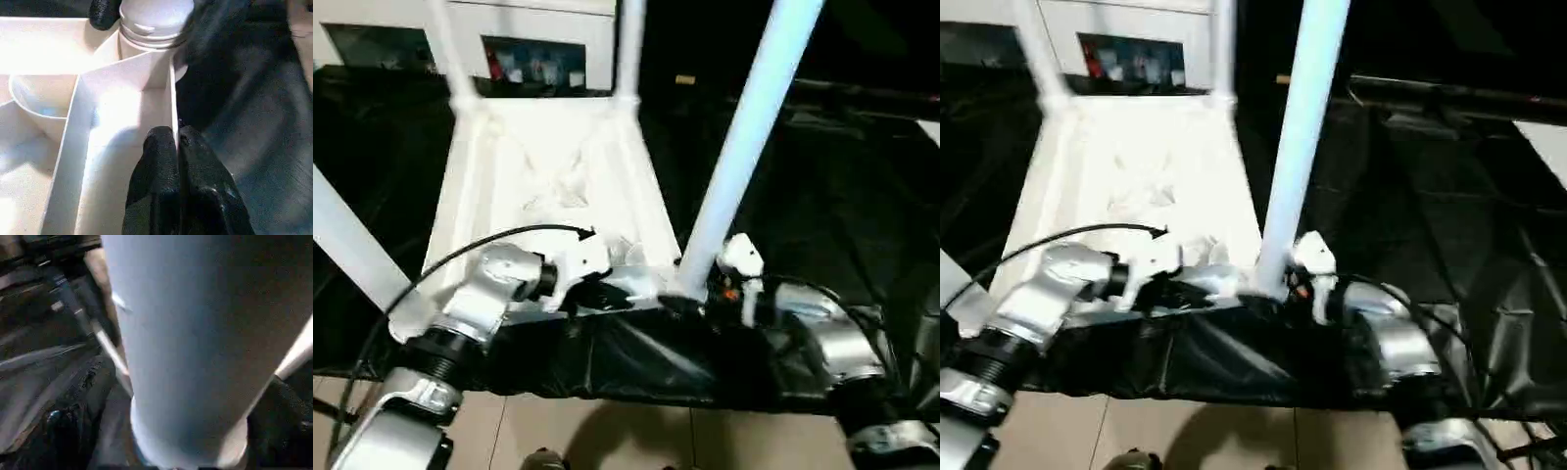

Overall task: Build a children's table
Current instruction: Rotate leg to tighten

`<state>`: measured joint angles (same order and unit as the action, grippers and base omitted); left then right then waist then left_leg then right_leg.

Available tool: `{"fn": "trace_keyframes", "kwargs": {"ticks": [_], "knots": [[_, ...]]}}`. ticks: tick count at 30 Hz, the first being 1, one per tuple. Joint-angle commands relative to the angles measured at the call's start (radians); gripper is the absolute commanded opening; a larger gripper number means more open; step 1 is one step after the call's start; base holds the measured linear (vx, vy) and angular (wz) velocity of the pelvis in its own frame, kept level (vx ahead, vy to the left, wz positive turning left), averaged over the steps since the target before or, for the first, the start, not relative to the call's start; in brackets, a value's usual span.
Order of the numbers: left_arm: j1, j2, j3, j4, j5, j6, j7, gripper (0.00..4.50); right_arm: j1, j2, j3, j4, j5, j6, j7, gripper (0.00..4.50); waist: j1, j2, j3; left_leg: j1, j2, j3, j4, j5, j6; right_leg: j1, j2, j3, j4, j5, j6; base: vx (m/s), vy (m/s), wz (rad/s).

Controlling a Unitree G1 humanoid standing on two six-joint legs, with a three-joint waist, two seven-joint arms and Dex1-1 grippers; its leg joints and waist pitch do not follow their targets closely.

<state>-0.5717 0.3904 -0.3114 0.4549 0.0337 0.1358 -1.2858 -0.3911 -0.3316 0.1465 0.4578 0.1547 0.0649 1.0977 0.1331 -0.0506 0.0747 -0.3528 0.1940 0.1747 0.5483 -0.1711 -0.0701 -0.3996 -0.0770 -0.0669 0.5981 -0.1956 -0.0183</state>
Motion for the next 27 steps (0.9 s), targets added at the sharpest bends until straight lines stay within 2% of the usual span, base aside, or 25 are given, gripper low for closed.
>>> {"fn": "trace_keyframes", "kwargs": {"ticks": [1, 2, 3, 4, 6, 9, 12, 13, 14, 19, 20, 23, 24, 26, 27], "knots": [[0.000, -0.009, -0.060, 0.002, -0.007, -0.008, -0.070, 0.00, 0.029, -0.006, 0.075, 0.011, -0.024, 0.021, 0.078, 3.94, 0.001, 0.003, -0.051, 0.003, 0.042, -0.002, -0.049, -0.132, 0.103, 0.052, -0.069, 0.047, -0.052, -0.044, -0.245, 0.000, 0.000, 0.00], [-0.005, 0.003, -0.064, 0.005, -0.011, -0.013, -0.091, 0.00, 0.026, -0.019, 0.085, 0.011, -0.026, 0.010, 0.106, 3.94, 0.001, -0.002, -0.048, 0.004, 0.042, -0.002, -0.050, -0.148, 0.098, 0.050, -0.069, 0.046, -0.056, -0.077, -0.240, 0.000, 0.000, 0.00], [-0.009, 0.009, -0.067, 0.008, -0.015, -0.017, -0.104, 0.00, 0.023, -0.025, 0.090, 0.013, -0.027, 0.006, 0.118, 3.61, 0.004, 0.002, -0.046, 0.006, 0.043, -0.003, -0.054, -0.182, 0.082, 0.047, -0.071, 0.048, -0.061, -0.141, -0.229, 0.000, 0.000, 0.00], [-0.012, 0.014, -0.070, 0.011, -0.017, -0.018, -0.115, 0.00, 0.019, -0.031, 0.096, 0.014, -0.025, 0.002, 0.135, 3.61, 0.004, 0.000, -0.043, 0.007, 0.045, -0.004, -0.058, -0.213, 0.066, 0.045, -0.072, 0.049, -0.066, -0.198, -0.218, 0.000, 0.000, 0.00], [-0.017, 0.022, -0.073, 0.017, -0.018, -0.021, -0.132, 0.00, 0.015, -0.040, 0.111, 0.012, -0.019, 0.002, 0.168, 3.47, 0.006, 0.000, -0.042, 0.011, 0.046, -0.005, -0.060, -0.228, 0.050, 0.042, -0.073, 0.051, -0.070, -0.227, -0.210, 0.000, 0.000, 0.00], [-0.018, 0.024, -0.073, 0.020, -0.020, -0.021, -0.143, 0.00, 0.016, -0.044, 0.122, 0.005, -0.021, 0.002, 0.183, 3.16, 0.006, -0.001, -0.043, 0.009, 0.046, -0.005, -0.060, -0.219, 0.047, 0.043, -0.072, 0.052, -0.067, -0.207, -0.212, 0.000, 0.000, 0.00], [-0.019, 0.026, -0.070, 0.023, -0.019, -0.022, -0.154, 0.00, 0.018, -0.038, 0.126, 0.010, -0.034, -0.026, 0.179, 2.97, 0.007, -0.004, -0.049, 0.006, 0.043, -0.005, -0.055, -0.167, 0.056, 0.047, -0.072, 0.051, -0.058, -0.130, -0.223, 0.000, 0.000, 0.00], [-0.019, 0.026, -0.071, 0.023, -0.022, -0.020, -0.155, 0.00, 0.018, -0.031, 0.121, 0.017, -0.033, -0.028, 0.169, 2.86, 0.007, -0.001, -0.048, 0.005, 0.042, -0.005, -0.054, -0.164, 0.058, 0.047, -0.072, 0.051, -0.057, -0.123, -0.225, 0.000, 0.000, 0.00], [-0.019, 0.026, -0.071, 0.023, -0.023, -0.020, -0.155, 0.00, 0.018, -0.030, 0.120, 0.018, -0.033, -0.028, 0.168, 2.80, 0.006, -0.002, -0.049, 0.005, 0.043, -0.004, -0.054, -0.166, 0.060, 0.047, -0.071, 0.050, -0.058, -0.118, -0.228, 0.000, 0.000, 0.00], [-0.009, 0.015, -0.063, 0.020, -0.037, -0.013, -0.156, 0.00, 0.031, -0.017, 0.114, 0.013, -0.013, -0.015, 0.169, 2.68, 0.007, -0.001, -0.047, 0.007, 0.044, -0.005, -0.057, -0.187, 0.054, 0.047, -0.072, 0.050, -0.060, -0.150, -0.227, 0.000, 0.000, 0.00], [-0.007, 0.010, -0.059, 0.019, -0.040, -0.012, -0.149, 0.00, 0.035, -0.012, 0.108, 0.009, -0.002, -0.005, 0.167, 2.67, 0.008, 0.003, -0.046, 0.007, 0.044, -0.005, -0.057, -0.189, 0.053, 0.046, -0.072, 0.050, -0.060, -0.148, -0.228, 0.000, 0.000, 0.00], [-0.007, -0.009, -0.045, 0.021, -0.037, 0.004, -0.106, 0.00, 0.038, 0.017, 0.074, 0.003, 0.031, 0.028, 0.125, 2.66, 0.008, 0.000, -0.046, 0.006, 0.044, -0.005, -0.058, -0.194, 0.051, 0.047, -0.072, 0.050, -0.062, -0.151, -0.227, 0.000, 0.000, 0.00], [-0.009, -0.019, -0.042, 0.028, -0.027, 0.007, -0.073, 0.00, 0.035, 0.033, 0.059, 0.010, 0.033, 0.034, 0.089, 2.66, 0.008, 0.002, -0.045, 0.007, 0.045, -0.006, -0.059, -0.201, 0.049, 0.046, -0.072, 0.050, -0.063, -0.162, -0.226, 0.000, 0.000, 0.00], [-0.010, -0.032, -0.038, 0.036, -0.015, 0.025, -0.033, 0.00, 0.026, 0.051, 0.045, 0.027, 0.024, 0.049, 0.033, 2.65, 0.005, 0.001, -0.040, 0.006, 0.044, -0.008, -0.065, -0.247, 0.034, 0.044, -0.075, 0.051, -0.072, -0.241, -0.210, 0.000, 0.000, 0.00], [-0.013, -0.055, -0.027, 0.046, -0.006, 0.040, 0.028, 0.00, 0.011, 0.082, 0.023, 0.056, 0.015, 0.064, -0.048, 2.65, 0.000, 0.003, -0.035, 0.013, 0.045, -0.012, -0.071, -0.307, 0.011, 0.036, -0.080, 0.053, -0.086, -0.363, -0.184, -0.054, -0.002, -0.01]]}}
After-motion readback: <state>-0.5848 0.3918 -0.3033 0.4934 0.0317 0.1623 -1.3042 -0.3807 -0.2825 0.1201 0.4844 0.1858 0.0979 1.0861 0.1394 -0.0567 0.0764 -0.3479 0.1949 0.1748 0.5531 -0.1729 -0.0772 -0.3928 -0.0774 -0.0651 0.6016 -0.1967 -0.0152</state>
